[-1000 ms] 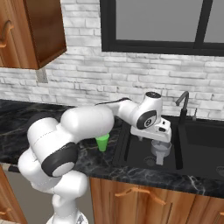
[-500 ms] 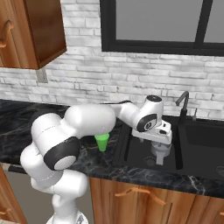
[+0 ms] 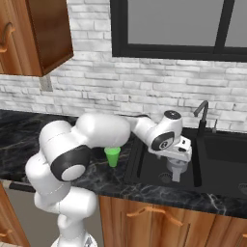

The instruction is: Move any existing items from the left basin to the right basin for drying. Then move the cup from the counter to the left basin of the sink for washing.

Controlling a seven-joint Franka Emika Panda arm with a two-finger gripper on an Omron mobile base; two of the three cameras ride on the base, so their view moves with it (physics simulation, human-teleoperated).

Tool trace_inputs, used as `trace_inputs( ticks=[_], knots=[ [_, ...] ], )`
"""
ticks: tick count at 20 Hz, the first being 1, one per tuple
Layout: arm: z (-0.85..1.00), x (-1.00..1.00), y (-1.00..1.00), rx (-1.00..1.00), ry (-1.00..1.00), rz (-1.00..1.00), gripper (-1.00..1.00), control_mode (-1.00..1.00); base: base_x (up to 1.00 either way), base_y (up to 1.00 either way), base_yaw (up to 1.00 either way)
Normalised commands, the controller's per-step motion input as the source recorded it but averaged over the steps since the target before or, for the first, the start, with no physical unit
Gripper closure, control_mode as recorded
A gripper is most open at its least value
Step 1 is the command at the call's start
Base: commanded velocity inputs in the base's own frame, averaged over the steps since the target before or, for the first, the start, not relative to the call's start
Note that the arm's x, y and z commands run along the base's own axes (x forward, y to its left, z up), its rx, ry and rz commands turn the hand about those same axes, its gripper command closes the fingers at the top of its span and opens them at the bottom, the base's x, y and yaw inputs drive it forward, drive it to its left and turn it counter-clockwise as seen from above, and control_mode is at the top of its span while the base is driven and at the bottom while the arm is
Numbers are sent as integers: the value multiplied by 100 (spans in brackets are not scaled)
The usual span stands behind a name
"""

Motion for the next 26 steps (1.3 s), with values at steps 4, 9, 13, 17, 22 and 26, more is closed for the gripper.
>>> trace_inputs(
  ticks=[4,9,13,17,22,26],
  knots=[
    [-15,14,-5,0,-6,4,-100,-100,0,0,0],
    [-16,10,-5,0,-2,3,-100,-100,0,0,0],
    [-15,21,-4,0,0,0,-100,-100,0,0,0],
    [-13,27,-8,0,0,0,-100,-100,0,0,0],
    [-14,29,-12,0,0,0,-100,-100,0,0,0],
    [-16,26,-18,0,0,0,-100,-100,0,0,0]
  ],
)
